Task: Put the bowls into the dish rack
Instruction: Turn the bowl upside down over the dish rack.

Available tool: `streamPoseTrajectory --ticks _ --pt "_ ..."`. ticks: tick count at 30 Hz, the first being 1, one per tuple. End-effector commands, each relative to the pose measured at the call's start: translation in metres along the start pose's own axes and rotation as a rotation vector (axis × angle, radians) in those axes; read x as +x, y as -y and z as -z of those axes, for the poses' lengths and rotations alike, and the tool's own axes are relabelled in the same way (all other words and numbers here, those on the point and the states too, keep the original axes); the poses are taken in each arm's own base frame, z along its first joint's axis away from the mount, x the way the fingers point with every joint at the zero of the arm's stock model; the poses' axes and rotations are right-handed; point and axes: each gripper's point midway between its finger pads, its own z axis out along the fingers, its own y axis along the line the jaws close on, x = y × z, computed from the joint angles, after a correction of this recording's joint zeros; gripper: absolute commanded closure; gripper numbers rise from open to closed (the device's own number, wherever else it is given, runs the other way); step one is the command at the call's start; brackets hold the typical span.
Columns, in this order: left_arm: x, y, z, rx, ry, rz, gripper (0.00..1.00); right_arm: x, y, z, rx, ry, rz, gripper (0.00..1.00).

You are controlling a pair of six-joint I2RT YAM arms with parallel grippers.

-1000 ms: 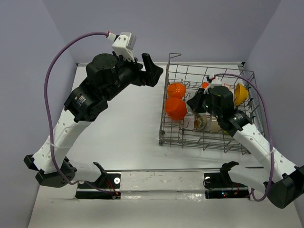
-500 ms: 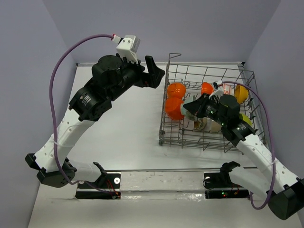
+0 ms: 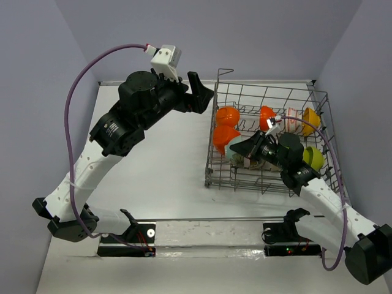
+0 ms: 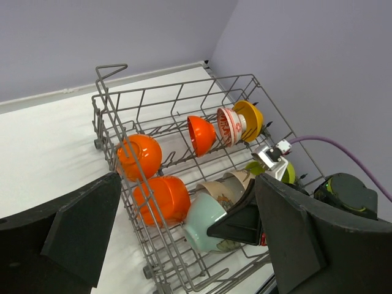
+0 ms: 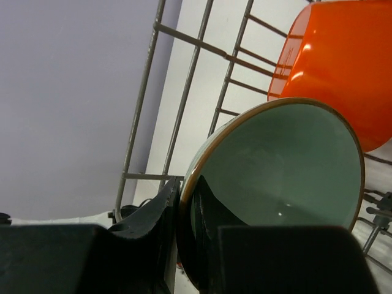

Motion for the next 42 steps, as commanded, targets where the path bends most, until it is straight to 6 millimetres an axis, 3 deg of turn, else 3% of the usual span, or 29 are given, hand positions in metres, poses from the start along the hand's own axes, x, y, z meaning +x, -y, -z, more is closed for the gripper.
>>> streamPoseTrajectory --ticks 1,13,42 --pt "-0.015 0.006 0.001 0.028 0.056 0.01 0.01 -0.017 -0.053 0.007 -0.247 0.063 -0.011 0.99" --pt "-0.01 0.005 -0.005 0.028 0.043 0.005 0.01 -0.004 -0.054 0.004 -0.348 0.021 -0.117 0.99" --pt "-0.006 0.006 -0.01 0.031 0.035 0.006 0.01 0.031 -0.001 -0.008 -0.282 -0.033 -0.277 0.99"
